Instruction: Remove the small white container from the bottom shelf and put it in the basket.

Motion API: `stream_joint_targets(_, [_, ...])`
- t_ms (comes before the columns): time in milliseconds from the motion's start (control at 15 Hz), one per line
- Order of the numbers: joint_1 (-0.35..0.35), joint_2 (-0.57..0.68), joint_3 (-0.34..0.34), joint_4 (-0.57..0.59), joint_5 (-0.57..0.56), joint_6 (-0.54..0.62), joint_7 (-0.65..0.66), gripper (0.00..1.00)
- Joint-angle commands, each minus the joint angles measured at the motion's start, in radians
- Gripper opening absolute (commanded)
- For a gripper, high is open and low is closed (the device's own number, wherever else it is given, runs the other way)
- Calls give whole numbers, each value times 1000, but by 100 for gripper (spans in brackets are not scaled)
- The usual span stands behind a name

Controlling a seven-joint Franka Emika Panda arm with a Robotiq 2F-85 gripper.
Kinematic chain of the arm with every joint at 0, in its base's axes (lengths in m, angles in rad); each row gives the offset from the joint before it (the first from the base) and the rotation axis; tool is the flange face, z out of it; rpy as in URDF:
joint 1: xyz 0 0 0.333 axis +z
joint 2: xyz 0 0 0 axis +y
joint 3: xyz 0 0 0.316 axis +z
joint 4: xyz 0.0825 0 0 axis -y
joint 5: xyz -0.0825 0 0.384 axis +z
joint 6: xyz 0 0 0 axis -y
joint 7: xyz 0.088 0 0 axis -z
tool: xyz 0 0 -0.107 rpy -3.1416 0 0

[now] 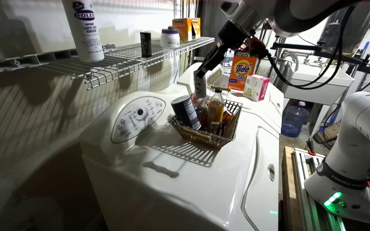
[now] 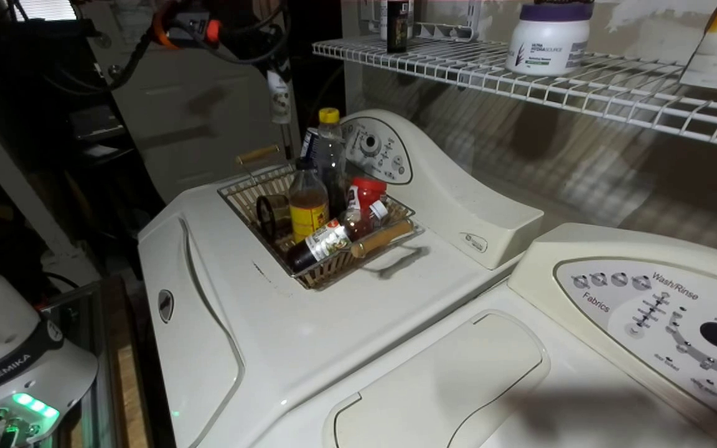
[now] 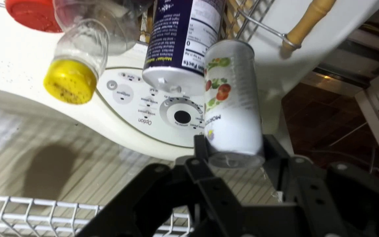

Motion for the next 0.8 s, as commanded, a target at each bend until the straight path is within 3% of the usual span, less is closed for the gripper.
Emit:
stream_joint_targets(0, [42, -77, -52, -111, 33, 31, -39, 20])
stream_joint_targets(333, [25, -104, -101, -196, 33, 73, 3, 20])
stream_joint_targets(733, [-40, -61, -99, -217, 6, 112, 76, 20])
